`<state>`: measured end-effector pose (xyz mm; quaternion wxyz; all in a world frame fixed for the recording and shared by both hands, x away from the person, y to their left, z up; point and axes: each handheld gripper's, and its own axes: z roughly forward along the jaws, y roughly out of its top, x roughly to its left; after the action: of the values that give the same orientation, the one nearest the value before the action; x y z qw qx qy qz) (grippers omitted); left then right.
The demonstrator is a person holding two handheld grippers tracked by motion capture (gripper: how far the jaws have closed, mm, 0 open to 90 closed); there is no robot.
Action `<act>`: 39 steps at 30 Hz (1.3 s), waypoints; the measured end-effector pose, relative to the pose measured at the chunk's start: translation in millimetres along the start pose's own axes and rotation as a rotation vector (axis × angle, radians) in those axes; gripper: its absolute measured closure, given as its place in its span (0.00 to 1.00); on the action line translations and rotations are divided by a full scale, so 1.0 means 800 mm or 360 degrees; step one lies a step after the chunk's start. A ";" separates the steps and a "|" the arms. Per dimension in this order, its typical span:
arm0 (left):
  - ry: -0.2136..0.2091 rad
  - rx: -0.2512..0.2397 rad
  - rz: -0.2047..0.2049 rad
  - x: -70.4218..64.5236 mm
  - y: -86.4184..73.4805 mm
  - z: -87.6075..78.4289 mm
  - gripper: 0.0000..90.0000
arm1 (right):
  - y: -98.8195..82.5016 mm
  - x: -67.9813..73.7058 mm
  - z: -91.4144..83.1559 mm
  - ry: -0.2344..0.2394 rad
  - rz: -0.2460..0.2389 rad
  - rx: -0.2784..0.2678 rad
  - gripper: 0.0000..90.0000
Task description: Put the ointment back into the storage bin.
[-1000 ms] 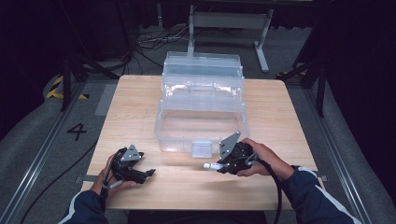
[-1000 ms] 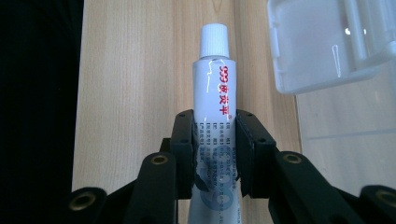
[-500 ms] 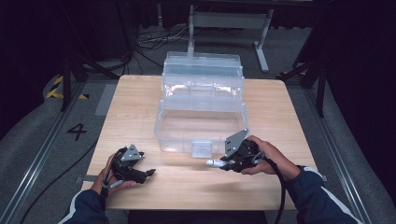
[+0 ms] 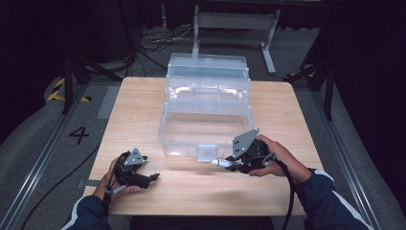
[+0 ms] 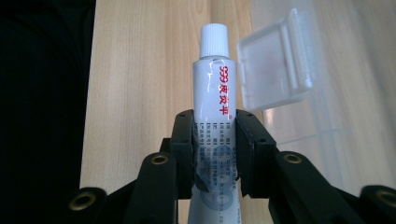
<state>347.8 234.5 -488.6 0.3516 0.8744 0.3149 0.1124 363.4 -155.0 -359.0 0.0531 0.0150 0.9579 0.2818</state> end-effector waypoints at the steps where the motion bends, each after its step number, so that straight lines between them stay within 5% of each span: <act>1: 0.0000 0.0000 0.0003 0.000 0.000 0.000 0.19 | 0.002 -0.002 -0.003 -0.0005 -0.0017 -0.0014 0.79; 19: 0.0000 0.0000 0.0005 0.000 0.000 0.000 0.19 | 0.035 -0.039 -0.045 -0.0110 -0.0024 0.0047 0.79; 39: -0.0002 0.0000 0.0004 0.001 0.000 0.000 0.19 | 0.052 -0.101 -0.037 -0.0172 0.0027 0.0164 0.79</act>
<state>348.3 234.7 -488.6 0.3516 0.8749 0.3135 0.1124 440.6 -140.9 -304.2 0.1015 0.0409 0.9667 0.2314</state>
